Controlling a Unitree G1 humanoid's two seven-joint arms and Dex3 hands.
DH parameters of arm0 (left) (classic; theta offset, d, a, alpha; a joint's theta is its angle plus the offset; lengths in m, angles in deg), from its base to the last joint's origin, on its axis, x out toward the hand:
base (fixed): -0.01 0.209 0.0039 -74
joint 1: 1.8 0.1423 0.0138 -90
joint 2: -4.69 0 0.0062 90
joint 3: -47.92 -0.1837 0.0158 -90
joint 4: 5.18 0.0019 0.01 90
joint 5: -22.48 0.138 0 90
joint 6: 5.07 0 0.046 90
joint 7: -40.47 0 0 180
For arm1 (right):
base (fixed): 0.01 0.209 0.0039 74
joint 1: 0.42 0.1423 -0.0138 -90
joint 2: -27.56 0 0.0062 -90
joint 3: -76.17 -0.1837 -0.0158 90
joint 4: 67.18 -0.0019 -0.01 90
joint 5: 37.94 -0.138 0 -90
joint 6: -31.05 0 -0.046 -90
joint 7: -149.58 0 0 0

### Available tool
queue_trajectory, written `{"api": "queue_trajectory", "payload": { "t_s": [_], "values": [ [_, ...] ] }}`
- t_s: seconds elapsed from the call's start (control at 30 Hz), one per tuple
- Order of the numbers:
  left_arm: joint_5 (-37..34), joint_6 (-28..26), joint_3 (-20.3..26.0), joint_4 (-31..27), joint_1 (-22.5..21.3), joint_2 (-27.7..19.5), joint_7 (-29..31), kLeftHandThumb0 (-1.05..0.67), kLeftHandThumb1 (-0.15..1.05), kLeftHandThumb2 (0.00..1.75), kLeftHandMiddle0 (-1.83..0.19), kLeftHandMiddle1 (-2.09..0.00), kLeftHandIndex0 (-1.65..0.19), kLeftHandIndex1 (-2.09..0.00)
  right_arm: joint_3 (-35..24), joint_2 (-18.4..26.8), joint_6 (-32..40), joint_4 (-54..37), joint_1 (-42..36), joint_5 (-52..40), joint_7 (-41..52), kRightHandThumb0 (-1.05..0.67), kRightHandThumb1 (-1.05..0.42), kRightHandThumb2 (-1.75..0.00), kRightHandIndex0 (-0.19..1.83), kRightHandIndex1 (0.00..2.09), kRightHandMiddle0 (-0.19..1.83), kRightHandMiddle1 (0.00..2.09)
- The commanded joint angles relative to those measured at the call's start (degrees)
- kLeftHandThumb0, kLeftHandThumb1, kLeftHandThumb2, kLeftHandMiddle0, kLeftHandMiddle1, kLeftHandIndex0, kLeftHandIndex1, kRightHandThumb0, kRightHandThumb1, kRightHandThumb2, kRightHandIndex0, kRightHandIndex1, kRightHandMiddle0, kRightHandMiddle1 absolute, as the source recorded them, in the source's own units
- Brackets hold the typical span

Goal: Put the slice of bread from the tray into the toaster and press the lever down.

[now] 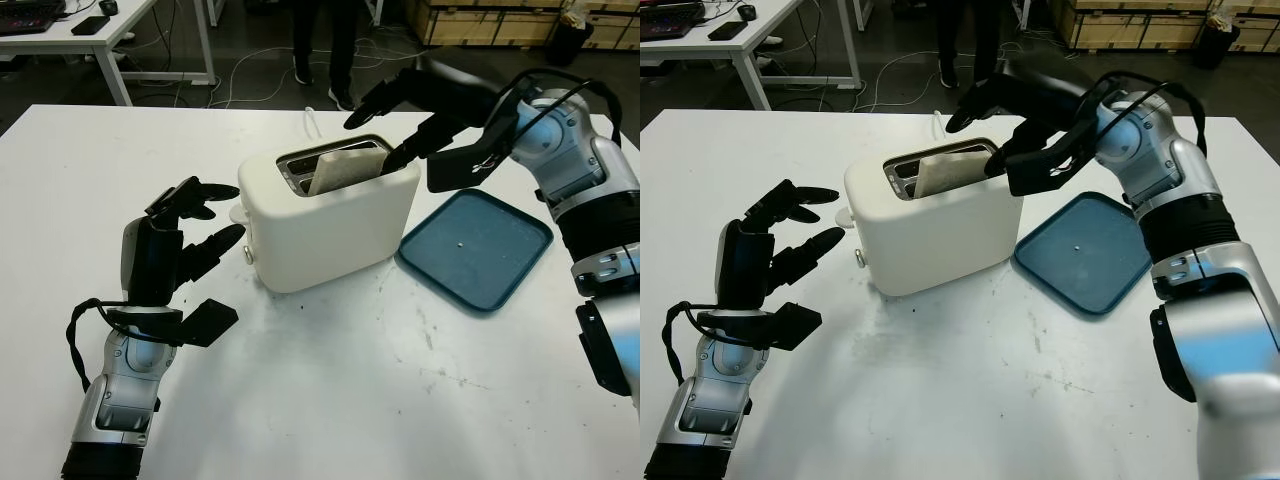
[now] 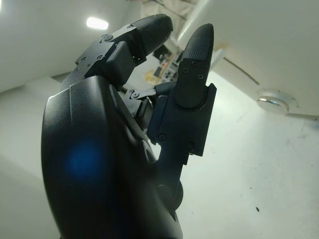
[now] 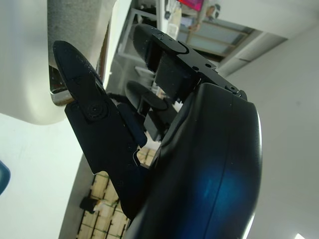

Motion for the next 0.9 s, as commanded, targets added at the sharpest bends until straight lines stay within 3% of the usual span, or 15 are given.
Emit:
{"api": "queue_trajectory", "payload": {
  "t_s": [0.0, 0.17, 0.67, 0.87],
  "values": [
    [0.1, -0.3, -0.4, -0.5, 0.5, 0.5, -0.3, -0.37, 0.90, 0.00, -0.51, -1.28, -0.51, -0.82, 0.5, -0.8, -1.8, 1.3, 1.6, -0.1, -1.2, -0.48, -0.69, -0.01, 0.79, 0.35, 0.92, 0.01],
    [0.9, -0.3, -0.6, -0.3, 0.5, 0.8, -0.9, -0.37, 0.89, 0.00, -0.51, -1.29, -0.51, -0.83, 0.6, -2.1, -3.5, 3.7, 2.2, -0.1, -2.4, -0.47, -0.68, 0.00, 0.78, 0.46, 0.94, 0.02],
    [0.8, 0.0, -0.5, -0.6, 1.0, 1.2, -1.2, -0.36, 0.90, 0.00, -0.50, -1.29, -0.50, -0.84, 4.2, -3.4, -6.9, 9.0, 4.4, 2.7, -5.5, -0.52, -0.67, 0.00, 0.80, 0.52, 0.98, 0.02],
    [1.2, -0.4, -0.6, -0.9, 1.1, 1.1, -1.2, -0.36, 0.90, 0.00, -0.49, -1.30, -0.49, -0.84, 5.3, -3.9, -7.6, 11.5, 4.9, 3.7, -7.1, -0.51, -0.66, 0.00, 0.80, 0.71, 1.00, 0.02]
  ]
}}
